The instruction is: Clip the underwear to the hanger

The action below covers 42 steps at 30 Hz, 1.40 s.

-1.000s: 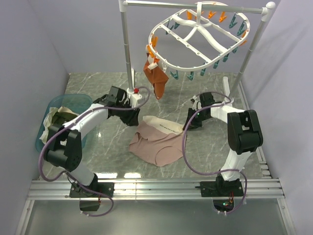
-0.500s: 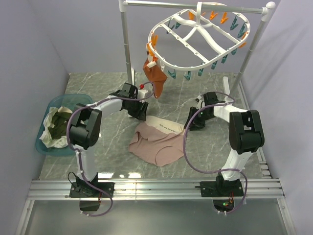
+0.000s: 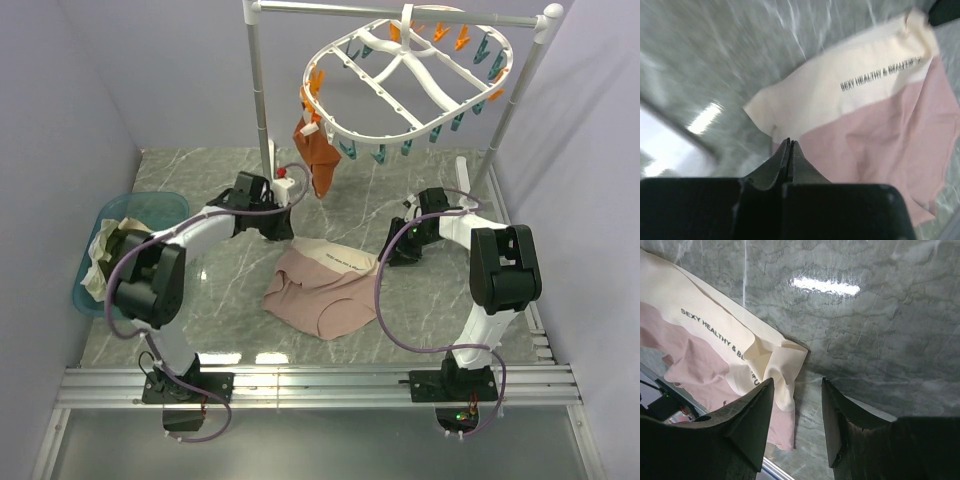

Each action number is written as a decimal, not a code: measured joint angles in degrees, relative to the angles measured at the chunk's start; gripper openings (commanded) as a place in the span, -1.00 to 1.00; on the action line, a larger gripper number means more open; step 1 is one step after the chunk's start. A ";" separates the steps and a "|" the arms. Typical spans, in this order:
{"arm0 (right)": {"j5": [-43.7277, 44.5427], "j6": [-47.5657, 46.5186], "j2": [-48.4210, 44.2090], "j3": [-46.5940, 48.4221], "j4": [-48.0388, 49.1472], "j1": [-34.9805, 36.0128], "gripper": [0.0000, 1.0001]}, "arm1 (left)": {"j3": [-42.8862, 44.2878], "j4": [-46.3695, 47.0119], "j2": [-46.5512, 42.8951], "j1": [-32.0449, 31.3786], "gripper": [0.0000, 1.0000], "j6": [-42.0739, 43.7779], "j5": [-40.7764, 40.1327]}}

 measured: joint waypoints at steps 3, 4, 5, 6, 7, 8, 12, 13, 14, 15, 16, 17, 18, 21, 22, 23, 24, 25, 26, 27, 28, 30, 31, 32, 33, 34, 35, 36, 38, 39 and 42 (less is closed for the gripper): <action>-0.17 0.59 0.02 -0.26 0.42 -0.04 0.01 | -0.70 3.78 -3.69 1.25 -0.99 1.42 -1.81; -0.22 0.72 0.09 -0.33 0.46 -0.04 0.01 | -0.85 4.81 -4.07 1.53 -0.99 1.79 -2.40; -0.31 0.92 0.13 -0.33 0.55 -0.04 0.01 | -0.94 5.57 -4.11 1.90 -0.99 2.54 -3.50; -0.37 1.09 0.20 -0.33 0.70 -0.04 0.01 | -0.98 6.27 -3.78 2.21 -0.99 2.89 -4.57; -0.50 1.25 0.28 -0.33 0.81 -0.04 0.01 | -1.09 6.82 -3.30 2.38 -0.99 3.13 -5.66; -0.66 1.40 0.37 -0.33 0.90 -0.04 0.01 | -1.27 7.19 -2.56 2.43 -0.96 3.52 -6.82; -1.11 2.01 0.55 -0.33 1.16 -0.04 0.01 | -0.74 6.14 0.74 2.45 -0.37 4.76 -5.90; -1.11 2.10 0.55 -0.33 1.16 -0.04 0.01 | -0.07 5.33 1.75 2.45 -0.19 4.74 -4.87; -1.11 2.12 0.55 -0.33 1.16 -0.04 0.01 | 0.87 4.24 3.02 2.40 -0.10 4.52 -3.39; -1.11 2.10 0.55 -0.33 1.16 -0.04 0.01 | 1.66 3.58 3.89 2.32 -0.06 4.22 -2.36; -1.14 2.05 0.55 -0.33 1.16 -0.04 0.01 | 2.56 3.13 4.90 2.12 0.07 3.89 -1.29; -1.11 2.01 0.55 -0.37 1.16 -0.04 0.01 | 3.08 2.86 5.44 1.88 0.10 3.74 -0.70; -1.22 1.95 0.52 -0.55 1.27 -0.04 0.01 | 3.39 2.64 5.77 1.57 0.18 3.43 -0.22; -1.68 1.92 0.26 -1.09 1.62 -0.04 0.03 | 3.98 2.25 6.91 -0.04 0.28 2.29 0.68; -1.75 1.90 0.20 -1.20 1.64 -0.04 0.03 | 4.52 1.75 7.69 -0.63 0.28 1.81 0.74; -1.77 1.90 0.13 -1.29 1.70 -0.04 0.03 | 5.22 1.46 8.63 -1.18 0.28 1.29 0.70; -1.77 1.90 0.07 -1.38 1.75 -0.04 0.03 | 6.01 1.20 9.84 -1.73 0.29 0.90 0.52; -1.79 1.88 0.02 -1.40 1.70 -0.04 0.04 | 6.56 1.05 10.95 -2.23 0.30 0.48 0.07; -1.79 1.88 0.00 -1.42 1.70 -0.04 0.04 | 6.84 0.94 11.82 -2.64 0.30 -0.09 -0.44; -1.75 1.79 0.00 -1.42 1.68 -0.04 0.04 | 7.19 1.05 12.76 -3.13 0.29 -0.50 -0.68; -1.81 1.70 0.00 -1.42 1.62 -0.04 0.04 | 7.91 0.79 12.96 -3.43 0.27 -0.83 -1.14; -1.84 1.66 0.00 -1.42 1.62 -0.04 0.03 | 8.70 0.68 13.46 -3.89 0.02 -1.62 -2.12; -1.88 1.66 0.00 -1.42 1.60 -0.04 0.03 | 8.87 0.63 13.57 -4.07 -0.15 -2.03 -2.29; -1.90 1.66 0.00 -1.42 1.60 -0.04 0.02 | 8.87 0.55 13.60 -4.22 -0.33 -2.27 -2.36; -1.90 1.64 0.00 -1.42 1.62 -0.04 0.01 | 8.76 0.44 13.60 -4.28 -0.61 -2.45 -2.29; -1.90 1.53 0.00 -1.42 1.62 -0.04 0.01 | 8.31 0.76 13.42 -4.33 -0.73 -2.58 -2.05; -1.90 1.46 0.00 -1.42 1.62 -0.04 0.01 | 7.50 1.49 13.09 -4.35 -0.83 -2.49 -1.70; -1.92 1.42 0.00 -1.42 1.60 -0.04 0.01 | 5.95 2.64 12.33 -4.37 -0.99 -2.21 -1.33; -1.97 1.29 0.00 -1.42 1.62 -0.04 0.02 | 0.63 4.96 8.44 -4.35 -0.99 -1.46 -0.79; -1.99 1.27 0.00 -1.44 1.62 -0.04 0.02 | -1.75 5.84 6.23 -4.37 -0.99 -1.01 -0.72; -2.08 1.22 0.00 -1.44 1.64 -0.04 0.02 | -6.08 7.15 -0.39 -4.20 -0.99 0.61 -0.96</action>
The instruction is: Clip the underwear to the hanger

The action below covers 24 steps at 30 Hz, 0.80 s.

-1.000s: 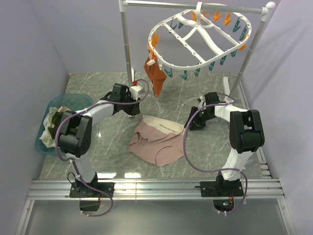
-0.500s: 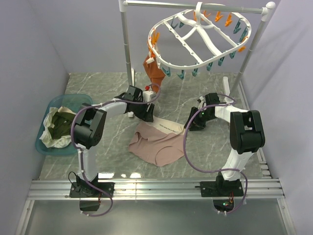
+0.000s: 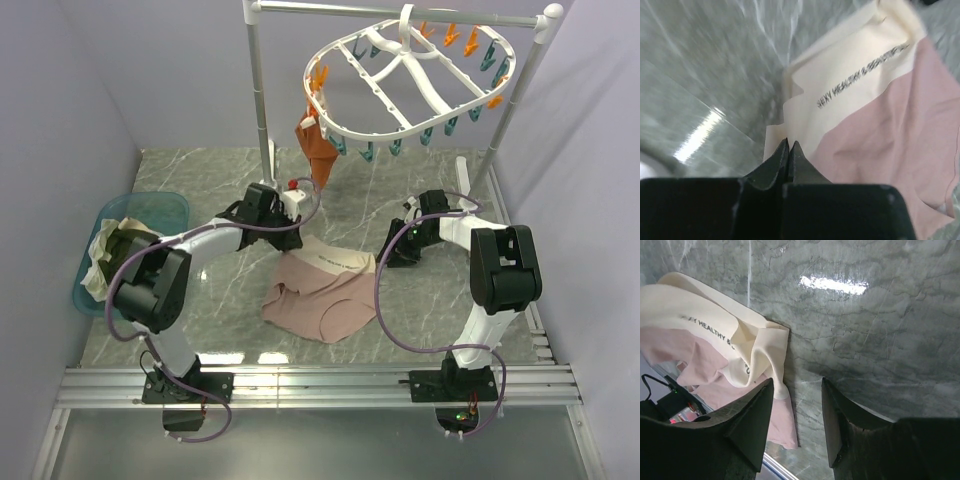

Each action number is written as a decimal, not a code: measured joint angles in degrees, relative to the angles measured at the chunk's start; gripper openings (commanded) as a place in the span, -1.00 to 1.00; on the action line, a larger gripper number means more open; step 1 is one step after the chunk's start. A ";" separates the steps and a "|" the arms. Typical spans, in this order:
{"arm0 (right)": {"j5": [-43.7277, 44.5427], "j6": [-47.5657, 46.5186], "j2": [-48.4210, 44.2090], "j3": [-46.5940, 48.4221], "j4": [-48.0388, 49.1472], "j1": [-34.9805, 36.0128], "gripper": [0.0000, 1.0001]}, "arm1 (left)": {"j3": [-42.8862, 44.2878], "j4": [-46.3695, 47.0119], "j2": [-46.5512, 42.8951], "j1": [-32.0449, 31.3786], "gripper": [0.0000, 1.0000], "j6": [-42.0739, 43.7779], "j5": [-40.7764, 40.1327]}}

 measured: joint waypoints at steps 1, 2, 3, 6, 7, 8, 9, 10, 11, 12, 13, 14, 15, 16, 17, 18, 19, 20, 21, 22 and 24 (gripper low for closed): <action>-0.07 0.00 0.00 0.00 0.02 0.00 0.03 | -0.28 1.16 -1.57 0.20 -0.99 0.61 -0.28; -0.09 0.00 0.00 0.00 0.02 0.00 0.02 | -0.31 2.51 -2.56 0.48 -0.99 0.98 -0.94; -0.13 0.00 0.00 0.00 0.07 0.00 0.02 | -0.31 3.74 -2.99 0.87 -0.99 1.46 -1.40; -0.50 0.09 0.20 0.00 0.17 0.00 -0.01 | -0.26 6.40 -2.49 2.29 -0.99 3.08 -3.26; -0.72 0.17 0.33 0.00 0.26 0.00 -0.03 | -0.20 6.58 -1.97 2.64 -0.99 3.43 -3.76; -0.98 0.31 0.46 0.02 0.39 0.02 -0.05 | 0.04 6.54 -1.16 2.91 -0.98 3.56 -4.13; -1.07 0.50 0.66 0.02 0.55 0.02 -0.06 | 0.35 6.47 -0.17 3.08 -0.96 3.67 -4.42; -1.29 0.72 0.92 0.09 0.79 0.07 -0.09 | 0.68 6.43 0.87 3.19 -0.95 3.76 -4.59; -1.55 0.96 1.16 0.15 1.09 0.13 -0.10 | 0.90 6.36 1.66 3.30 -0.95 3.85 -4.85; -1.84 1.22 1.42 0.24 1.49 0.24 -0.10 | 1.14 6.01 2.29 3.45 -0.95 3.87 -4.98; -2.05 1.55 1.70 0.39 1.86 0.44 -0.11 | 1.33 5.62 2.69 3.63 -0.95 3.89 -5.11; -2.27 1.90 1.99 0.52 2.29 0.68 -0.11 | 1.44 5.35 2.82 3.74 -0.95 3.89 -5.25; -2.54 2.40 2.25 0.59 2.82 0.96 -0.12 | 1.49 5.11 2.82 3.85 -0.95 3.91 -5.31; -2.67 2.78 2.40 0.61 3.39 1.29 -0.14 | 1.57 4.96 2.82 3.91 -0.95 3.93 -5.31; -2.64 3.10 2.49 0.61 3.91 1.68 -0.17 | 1.73 4.79 2.82 4.04 -0.95 3.93 -5.33; -2.54 3.34 2.67 0.63 4.46 2.05 -0.24 | 1.81 4.63 2.82 4.13 -0.95 3.91 -5.35; -2.56 3.56 2.95 0.74 4.92 2.47 -0.66 | 1.95 4.48 2.82 4.15 -0.96 3.89 -5.35; -2.34 3.28 3.39 0.94 5.42 2.95 -0.88 | 2.21 4.13 2.82 4.17 -0.98 3.89 -5.35; -2.03 3.65 4.07 1.01 6.16 3.41 -1.00 | 2.47 3.85 2.82 4.17 -0.99 3.85 -5.33; -2.49 4.04 4.72 1.18 6.27 3.58 -1.00 | 2.71 3.52 2.82 4.17 -0.99 3.85 -5.29; -2.67 4.09 4.85 1.25 6.43 3.56 -1.00 | 2.99 3.28 2.62 4.20 -0.99 3.85 -4.90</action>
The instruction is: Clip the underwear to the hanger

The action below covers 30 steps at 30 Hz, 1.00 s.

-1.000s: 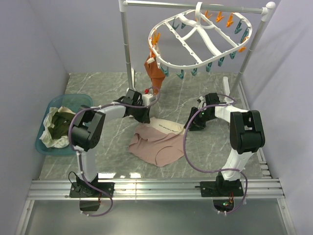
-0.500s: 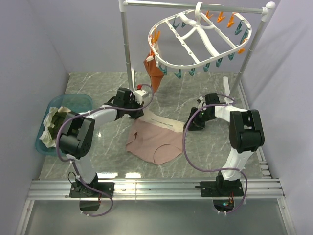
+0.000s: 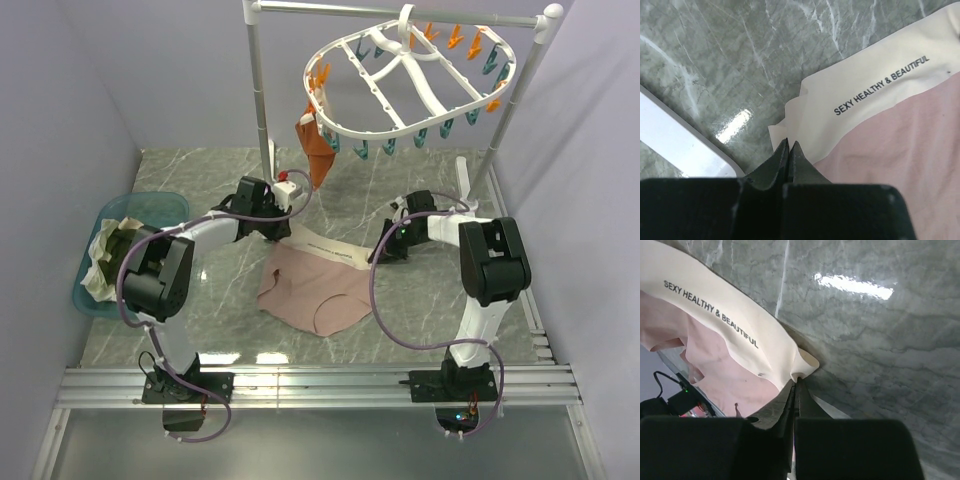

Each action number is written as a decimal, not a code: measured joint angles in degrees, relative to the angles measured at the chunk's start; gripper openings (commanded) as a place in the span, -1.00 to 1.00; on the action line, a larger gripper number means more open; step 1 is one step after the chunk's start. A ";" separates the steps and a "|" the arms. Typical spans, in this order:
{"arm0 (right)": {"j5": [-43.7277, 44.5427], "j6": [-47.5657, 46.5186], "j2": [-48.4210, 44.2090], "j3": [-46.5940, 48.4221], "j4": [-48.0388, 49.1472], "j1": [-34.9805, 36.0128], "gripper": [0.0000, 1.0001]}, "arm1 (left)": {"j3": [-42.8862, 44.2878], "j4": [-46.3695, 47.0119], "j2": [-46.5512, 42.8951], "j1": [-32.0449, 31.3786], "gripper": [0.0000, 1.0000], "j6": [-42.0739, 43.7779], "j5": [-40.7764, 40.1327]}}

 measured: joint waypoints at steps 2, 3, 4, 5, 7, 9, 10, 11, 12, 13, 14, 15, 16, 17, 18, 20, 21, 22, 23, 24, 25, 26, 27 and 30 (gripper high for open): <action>0.02 -0.39 -0.59 -0.55 0.33 -0.35 -1.00 | -0.33 -0.48 -1.03 0.09 -0.99 0.00 0.46; 0.26 -0.79 -1.57 -1.66 0.52 -0.87 -1.00 | -1.03 -0.55 -2.19 0.22 -0.99 0.00 1.01; 0.37 -1.33 -3.02 -2.99 0.48 -1.73 -1.00 | -1.88 -1.03 -3.67 0.26 -0.99 0.00 1.46; 0.22 -1.84 -4.31 -4.11 0.07 -2.62 -1.00 | -2.97 -1.90 -5.77 0.37 -0.99 -0.02 2.19; -0.31 -3.06 -8.46 -6.58 -0.98 -4.87 -1.00 | -4.59 -3.41 -10.10 0.44 -0.99 -0.07 4.07; -2.40 -5.18 -13.84 -7.80 -2.82 -6.71 -1.00 | -5.64 -4.72 -14.45 0.42 -0.99 -0.35 6.23; -3.50 -6.34 -16.55 -7.85 -3.56 -7.08 -1.00 | -6.12 -5.22 -16.65 0.31 -0.99 -0.46 7.63; -4.76 -7.85 -19.50 -7.85 -3.91 -7.17 -1.00 | -6.71 -5.75 -19.12 0.20 -0.99 -0.48 9.07; -6.32 -9.62 -22.95 -7.82 -4.42 -7.15 -1.00 | -7.45 -6.03 -21.49 0.15 -0.99 -0.48 10.19; -7.48 -11.06 -25.68 -7.85 -4.96 -7.15 -1.00 | -8.35 -6.67 -24.04 0.13 -0.99 -0.46 11.26; -8.52 -12.92 -28.55 -7.85 -5.77 -7.08 -1.00 | -9.14 -6.91 -26.12 0.04 -0.99 -0.46 12.04; -9.38 -14.49 -31.08 -7.87 -6.67 -7.04 -1.00 | -10.19 -7.19 -28.70 -0.02 -0.99 -0.42 12.94; -10.16 -16.46 -33.75 -7.96 -7.85 -7.04 -1.00 | -11.04 -7.58 -30.67 -0.07 -0.99 -0.33 13.49; -10.84 -18.58 -36.26 -8.02 -9.07 -7.04 -1.00 | -11.91 -8.26 -32.92 -0.09 -0.99 -0.11 14.12; -11.30 -20.61 -38.69 -8.07 -10.43 -7.04 -1.00 | -12.74 -8.85 -35.45 -0.20 -0.99 0.28 14.71; -12.00 -25.20 -43.23 -8.07 -13.68 -7.04 -1.00 | -14.23 -10.49 -40.72 -0.48 -0.99 1.46 15.76; -12.04 -27.12 -45.57 -8.11 -15.15 -7.02 -1.00 | -14.64 -11.43 -43.28 -0.70 -0.99 2.08 16.26; -12.09 -29.11 -47.80 -8.22 -16.70 -7.02 -1.00 | -14.82 -12.57 -45.57 -1.01 -0.99 2.73 16.63; -12.17 -31.12 -50.51 -8.33 -18.45 -7.02 -1.00 | -14.84 -13.70 -47.71 -1.33 -0.99 3.37 17.11; -12.28 -33.09 -53.42 -8.35 -20.15 -6.97 -1.00 | -14.84 -14.80 -49.88 -1.70 -0.99 4.24 17.68; -12.31 -34.84 -56.37 -8.41 -21.53 -6.91 -1.00 | -14.86 -16.00 -51.74 -2.08 -0.99 4.74 18.10; -12.39 -36.59 -59.74 -8.44 -23.15 -6.91 -1.00 | -14.95 -17.25 -53.44 -2.29 -0.99 5.25 18.58; -12.50 -37.79 -62.69 -8.44 -24.28 -6.86 -1.00 | -15.23 -18.05 -55.17 -2.45 -0.99 5.70 19.12; -13.07 -40.06 -71.23 -8.44 -27.17 -6.78 -1.00 | -16.74 -20.46 -59.80 -3.04 -0.99 6.01 20.13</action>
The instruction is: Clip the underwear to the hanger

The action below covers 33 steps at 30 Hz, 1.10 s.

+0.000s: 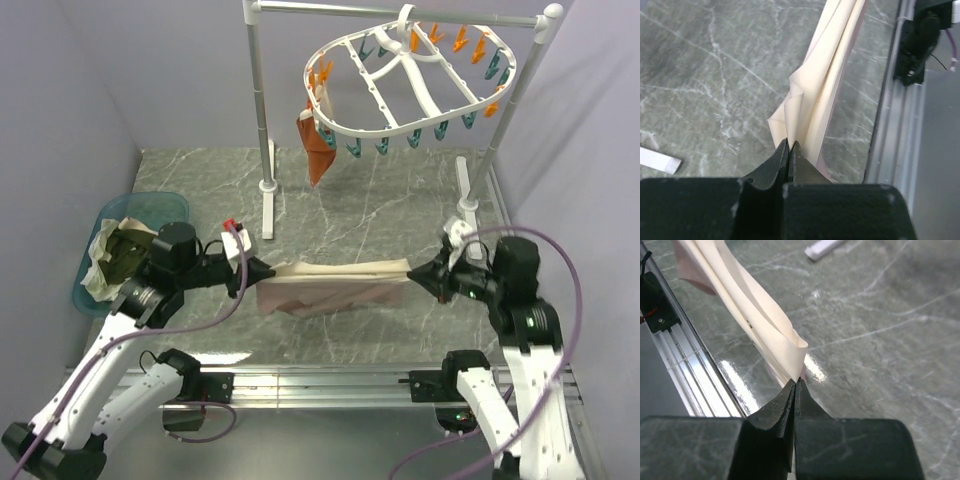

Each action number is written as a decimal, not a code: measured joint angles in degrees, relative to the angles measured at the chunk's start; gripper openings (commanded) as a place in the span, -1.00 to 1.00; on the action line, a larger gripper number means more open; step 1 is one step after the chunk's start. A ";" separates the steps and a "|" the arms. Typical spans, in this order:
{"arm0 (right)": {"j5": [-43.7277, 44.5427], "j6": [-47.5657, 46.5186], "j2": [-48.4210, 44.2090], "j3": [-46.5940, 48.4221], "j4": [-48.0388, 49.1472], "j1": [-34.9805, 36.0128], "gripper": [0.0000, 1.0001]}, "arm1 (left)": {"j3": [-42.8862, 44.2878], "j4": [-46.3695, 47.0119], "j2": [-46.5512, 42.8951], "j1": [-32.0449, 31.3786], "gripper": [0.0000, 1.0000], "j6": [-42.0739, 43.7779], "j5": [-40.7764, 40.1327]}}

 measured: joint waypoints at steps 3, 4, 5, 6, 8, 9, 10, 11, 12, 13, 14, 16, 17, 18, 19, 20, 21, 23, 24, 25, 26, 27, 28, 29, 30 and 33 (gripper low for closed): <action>-0.04 0.07 -7.74 0.00 -1.38 0.04 -1.00 | -0.59 -1.84 -3.15 -1.25 -0.99 -0.55 0.52; 0.22 0.55 -9.68 0.00 -1.33 0.09 -1.00 | -0.59 -1.84 -3.52 -1.60 -0.99 -0.94 0.57; 0.81 1.27 -10.60 0.00 -1.18 0.11 -1.00 | -0.59 -1.49 -3.50 -1.90 -0.99 -2.64 0.35; 1.84 2.36 -10.75 -0.13 -0.63 0.13 -1.00 | -0.59 -0.90 -2.78 -2.12 -0.99 -4.39 -0.26; 4.48 4.28 -8.92 -1.05 1.55 0.13 -1.00 | -0.33 1.49 1.40 -2.29 -0.99 -8.72 -1.60; 6.01 5.07 -6.62 -1.64 2.73 0.20 -1.00 | -0.07 2.38 4.20 -2.29 -0.99 -10.27 -1.99; 7.85 5.90 -3.23 -2.14 4.20 0.26 -1.00 | 0.44 3.78 8.39 -2.29 -0.96 -12.28 -2.62; 9.51 6.64 0.39 -2.54 5.70 0.26 -1.00 | 0.79 5.42 12.00 -2.32 -0.94 -13.88 -3.15; 11.69 7.21 5.40 -2.95 7.32 0.24 -1.00 | 0.81 7.54 16.46 -2.29 -0.92 -15.43 -4.26; 13.57 8.00 10.62 -3.04 9.01 0.24 -1.00 | 0.70 9.14 20.09 -2.29 -0.90 -16.65 -5.31; 14.93 8.59 14.91 -3.08 10.93 0.24 -1.00 | 0.42 11.02 23.28 -2.29 -0.86 -17.57 -6.60; 17.94 9.84 24.72 -3.82 15.32 0.24 -1.00 | -0.79 15.47 28.20 -2.29 -0.80 -19.12 -9.31; 19.39 10.51 28.76 -4.59 17.46 0.24 -1.00 | -1.49 17.90 30.05 -2.29 -0.79 -19.63 -10.71; 20.09 11.10 31.19 -5.25 18.78 0.26 -1.00 | -2.19 20.37 32.20 -2.29 -0.77 -20.00 -11.96; 21.14 11.74 33.70 -5.86 20.31 0.31 -1.00 | -2.60 22.53 33.79 -2.32 -0.75 -20.20 -12.83; 22.32 12.48 36.20 -6.32 22.18 0.35 -1.00 | -2.80 24.98 36.17 -2.38 -0.75 -20.41 -13.68; 23.21 13.05 38.25 -6.36 23.41 0.35 -1.00 | -2.84 27.23 38.38 -2.40 -0.75 -20.52 -14.45; 25.03 14.34 42.62 -6.23 26.82 0.35 -1.00 | -2.80 31.06 43.41 -2.40 -0.75 -20.50 -15.87; 25.70 14.82 44.54 -6.10 28.11 0.35 -1.00 | -2.67 32.15 45.38 -2.40 -0.75 -20.41 -16.46; 26.32 15.54 46.58 -5.88 29.22 0.37 -1.00 | -2.43 33.29 47.74 -2.40 -0.74 -20.17 -17.20; 26.93 16.13 48.63 -5.51 30.01 0.42 -1.00 | -2.32 34.36 49.57 -2.40 -0.74 -19.91 -17.84; 27.32 16.74 50.42 -5.05 30.62 0.44 -1.00 | -2.27 35.36 51.06 -2.38 -0.73 -19.58 -18.43; 27.80 17.40 51.84 -4.68 31.45 0.50 -1.00 | -2.25 36.04 52.04 -2.38 -0.71 -19.37 -18.93; 28.20 17.77 52.78 -4.44 32.15 0.57 -1.00 | -2.19 36.74 52.78 -2.34 -0.70 -19.23 -19.21; 28.55 18.58 53.55 -4.20 32.92 0.61 -1.00 | -1.97 37.38 53.22 -2.32 -0.69 -18.97 -19.34; 29.57 20.31 54.69 -3.45 34.62 0.61 -0.89 | -1.11 39.39 54.12 -2.27 -0.57 -18.12 -19.69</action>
